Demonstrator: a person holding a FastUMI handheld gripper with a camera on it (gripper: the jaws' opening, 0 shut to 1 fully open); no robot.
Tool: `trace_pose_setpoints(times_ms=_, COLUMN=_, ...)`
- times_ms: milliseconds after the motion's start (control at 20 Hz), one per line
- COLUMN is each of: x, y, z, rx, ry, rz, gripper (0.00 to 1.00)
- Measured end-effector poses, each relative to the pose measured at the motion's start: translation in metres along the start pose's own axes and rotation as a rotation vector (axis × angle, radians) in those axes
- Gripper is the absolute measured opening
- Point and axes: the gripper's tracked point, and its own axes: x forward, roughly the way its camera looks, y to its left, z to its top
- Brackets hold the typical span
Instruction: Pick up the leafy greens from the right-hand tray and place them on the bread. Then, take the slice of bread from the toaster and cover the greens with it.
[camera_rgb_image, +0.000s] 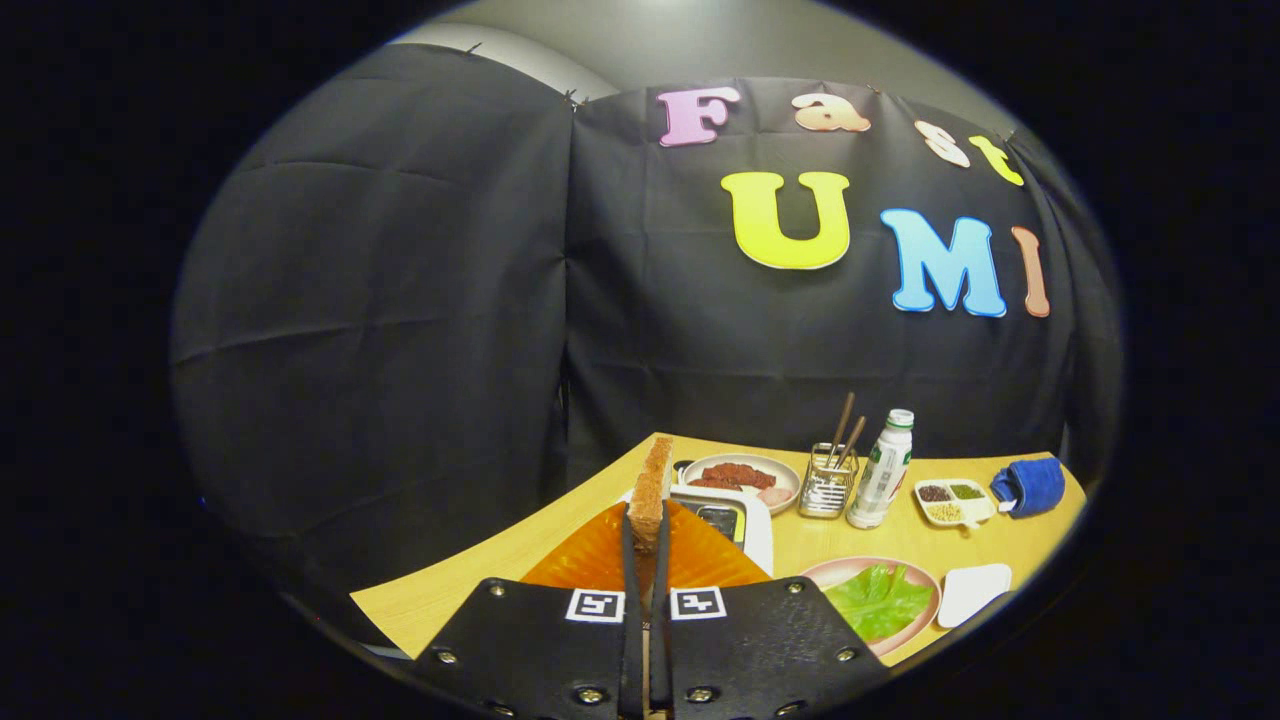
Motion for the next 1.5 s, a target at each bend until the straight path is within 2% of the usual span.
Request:
trace_pose_setpoints(times_ms=200, x=-0.03, y=-0.03, z=0.035, rx=-0.021, ry=-0.071, rz=-0.035, gripper=0.03)
trace_pose_setpoints(times_ms=400, x=-0.053, y=-0.069, z=0.033, rx=-0.018, ry=-0.066, rz=-0.073, gripper=0.02)
trace_pose_setpoints(times_ms=550, x=-0.06, y=-0.104, z=0.012, rx=-0.042, ry=-0.032, rz=-0.125, gripper=0.03)
trace_pose_setpoints(times_ms=950, x=-0.059, y=-0.173, z=-0.061, rx=0.042, ry=0.083, rz=-0.191, gripper=0.03)
trace_pose_setpoints(times_ms=1250, x=-0.049, y=-0.184, z=-0.088, rx=0.112, ry=0.089, rz=-0.199, gripper=0.03)
trace_pose_setpoints(times_ms=1500, x=-0.037, y=-0.168, z=-0.101, rx=0.14, ry=0.097, rz=-0.169, gripper=0.03)
